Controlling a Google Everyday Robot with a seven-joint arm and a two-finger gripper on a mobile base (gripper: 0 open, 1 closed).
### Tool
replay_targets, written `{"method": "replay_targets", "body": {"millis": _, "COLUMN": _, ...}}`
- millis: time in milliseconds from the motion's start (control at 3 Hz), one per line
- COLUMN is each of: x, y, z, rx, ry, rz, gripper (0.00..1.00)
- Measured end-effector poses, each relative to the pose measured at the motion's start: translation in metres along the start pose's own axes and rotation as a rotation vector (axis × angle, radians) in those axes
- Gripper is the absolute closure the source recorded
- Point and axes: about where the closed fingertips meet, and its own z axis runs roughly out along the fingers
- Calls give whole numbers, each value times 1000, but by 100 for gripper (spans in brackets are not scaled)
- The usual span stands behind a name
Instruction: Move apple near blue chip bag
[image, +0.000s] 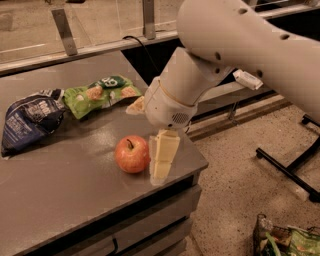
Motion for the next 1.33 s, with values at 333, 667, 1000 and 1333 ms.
{"method": "replay_targets", "body": {"millis": 333, "x": -3, "y": 9, "z": 11, "rx": -33, "ry": -13, "rz": 2, "gripper": 18}}
{"method": "replay_targets", "body": {"millis": 667, "x": -4, "y": 11, "z": 27, "rx": -46, "ry": -11, "rz": 16, "gripper": 41}}
{"method": "replay_targets", "body": {"millis": 1000, "x": 1, "y": 8, "z": 38, "rx": -46, "ry": 20, "rz": 50, "gripper": 64}}
{"method": "replay_targets", "body": {"millis": 1333, "x": 1, "y": 8, "z": 37, "rx": -46, "ry": 20, "rz": 50, "gripper": 87}}
